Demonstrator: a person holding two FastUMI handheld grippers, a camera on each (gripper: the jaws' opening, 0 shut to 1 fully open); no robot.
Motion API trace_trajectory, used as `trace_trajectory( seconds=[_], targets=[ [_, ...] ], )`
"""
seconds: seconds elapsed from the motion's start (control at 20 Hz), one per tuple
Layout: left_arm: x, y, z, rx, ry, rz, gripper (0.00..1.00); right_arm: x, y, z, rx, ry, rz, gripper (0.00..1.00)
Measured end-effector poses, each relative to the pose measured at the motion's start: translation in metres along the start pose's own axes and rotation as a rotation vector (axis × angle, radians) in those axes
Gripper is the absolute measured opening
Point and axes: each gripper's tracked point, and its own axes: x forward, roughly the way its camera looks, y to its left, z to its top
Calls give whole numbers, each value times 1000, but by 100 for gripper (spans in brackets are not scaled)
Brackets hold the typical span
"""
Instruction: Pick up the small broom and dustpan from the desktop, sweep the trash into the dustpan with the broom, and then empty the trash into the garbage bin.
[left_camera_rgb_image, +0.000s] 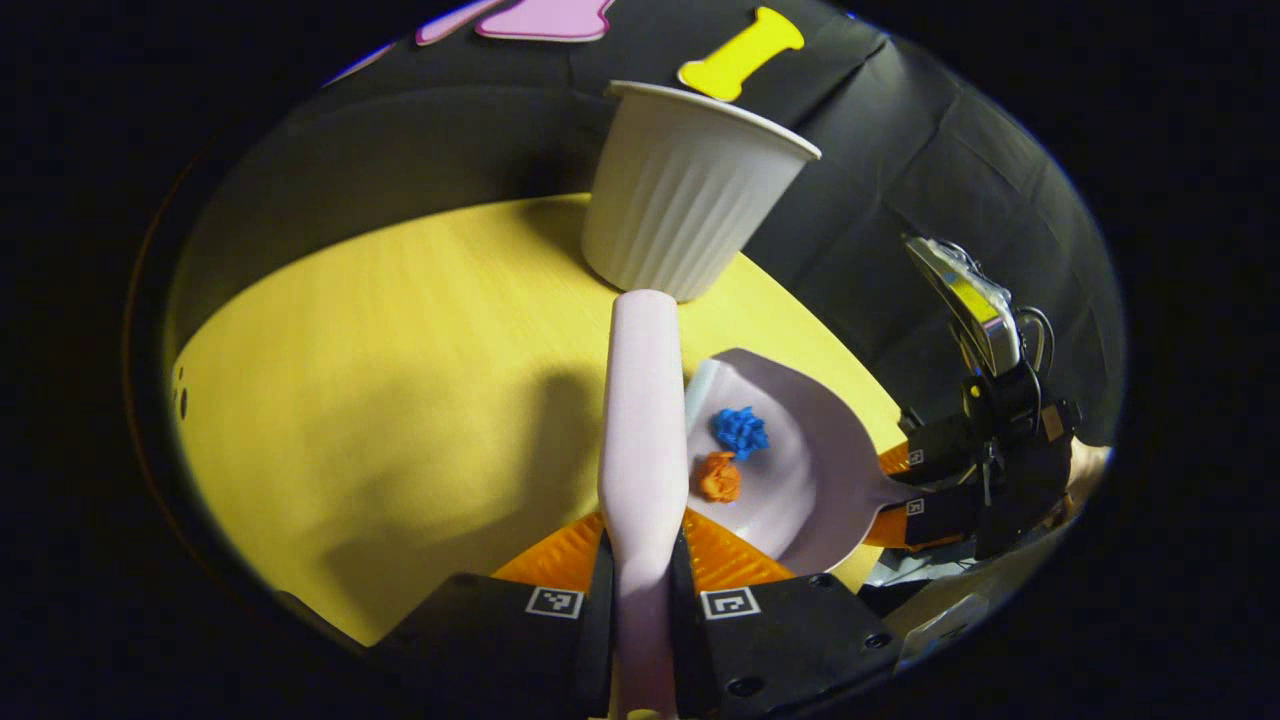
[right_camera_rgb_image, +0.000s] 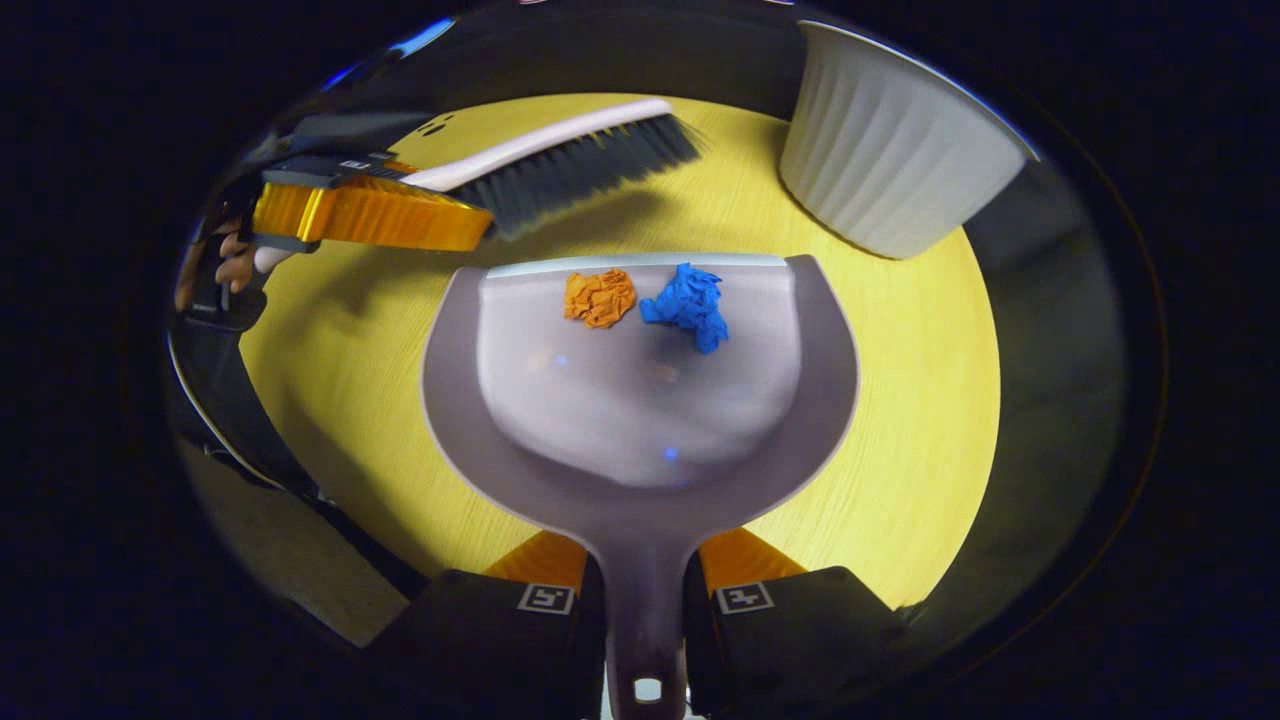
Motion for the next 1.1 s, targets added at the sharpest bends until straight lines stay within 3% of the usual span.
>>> trace_trajectory(
  seconds=[0.15,0.3,0.35,0.5,0.55,0.6,0.8,1.1],
  targets=[
    [-5,12,-1,-10,-57,108,28,-13,-1,0,100,-1,-33,36],
    [-1,10,0,-27,-73,156,28,-34,-5,18,181,-34,-89,32],
    [-3,10,0,-35,-73,167,28,-44,-8,28,201,-47,-109,37],
    [-1,6,2,-74,-62,161,28,-65,-10,54,271,-93,-157,36],
    [-2,5,2,-87,-58,155,28,-71,-11,63,292,-109,-170,40],
    [-3,7,4,-98,-54,151,28,-72,-15,62,308,-119,-183,36],
    [-4,9,5,-125,-40,136,28,-78,-26,75,336,-171,-263,36],
    [-6,9,8,-137,-38,135,29,-72,-25,59,317,-148,-378,36]
  ],
)
